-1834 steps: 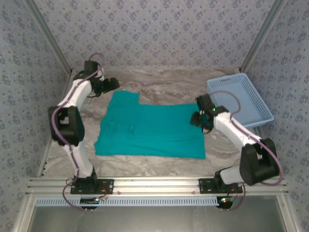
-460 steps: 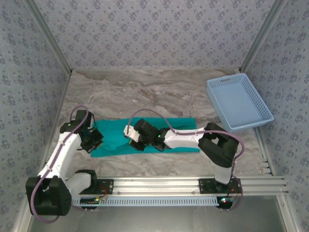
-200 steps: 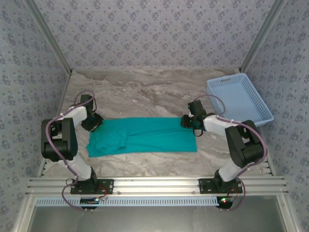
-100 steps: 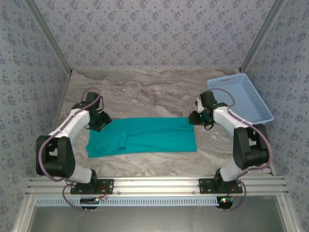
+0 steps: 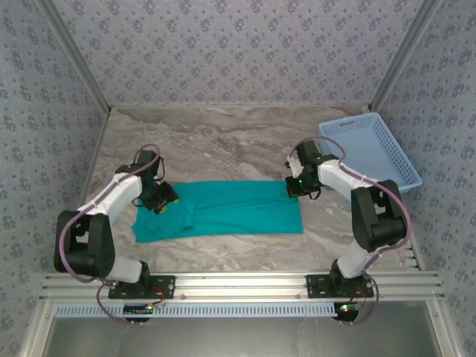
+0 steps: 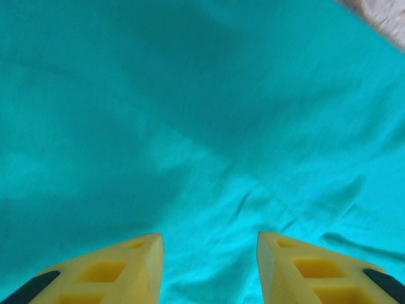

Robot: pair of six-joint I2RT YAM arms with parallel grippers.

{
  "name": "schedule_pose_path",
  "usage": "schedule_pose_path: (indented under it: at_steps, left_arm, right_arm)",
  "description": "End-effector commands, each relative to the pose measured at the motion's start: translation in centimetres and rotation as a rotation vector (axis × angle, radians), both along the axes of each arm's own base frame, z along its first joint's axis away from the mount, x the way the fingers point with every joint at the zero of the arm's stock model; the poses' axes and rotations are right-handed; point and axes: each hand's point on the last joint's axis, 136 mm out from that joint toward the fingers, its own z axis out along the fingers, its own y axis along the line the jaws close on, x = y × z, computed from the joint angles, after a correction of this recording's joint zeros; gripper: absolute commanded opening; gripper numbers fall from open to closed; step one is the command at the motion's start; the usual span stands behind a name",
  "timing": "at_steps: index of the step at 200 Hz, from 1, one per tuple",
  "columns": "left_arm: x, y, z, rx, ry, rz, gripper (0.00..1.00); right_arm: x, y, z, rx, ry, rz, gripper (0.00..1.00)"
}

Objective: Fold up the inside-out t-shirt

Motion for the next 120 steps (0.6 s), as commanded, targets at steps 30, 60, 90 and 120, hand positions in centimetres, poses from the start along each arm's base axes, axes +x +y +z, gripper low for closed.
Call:
schedule_pose_path:
  at_steps: [30, 60, 90, 120]
  left_arm:
    - [-5.3, 1.2, -0.3, -0.113, 0.111, 0.145, 0.43]
    - [-6.5, 1.8, -0.8, -0.135, 0.158, 0.159, 0.42]
    - [-7.2, 1.8, -1.6, -0.134, 0.196, 0.152, 0.40]
    - [-7.6, 2.3, -3.2, -0.101, 0.227, 0.168, 0.30]
  right_arm:
    - [-2.3, -0.1, 3.1, -0.323, -0.163, 0.252, 0.08]
    - [-4.9, 0.2, 2.5, -0.420, -0.189, 0.486, 0.15]
    - [-7.0, -0.8, 0.9, -0.476, -0.168, 0.642, 0.21]
    - [-6.3, -1.4, 1.9, -0.522, -0.178, 0.632, 0.32]
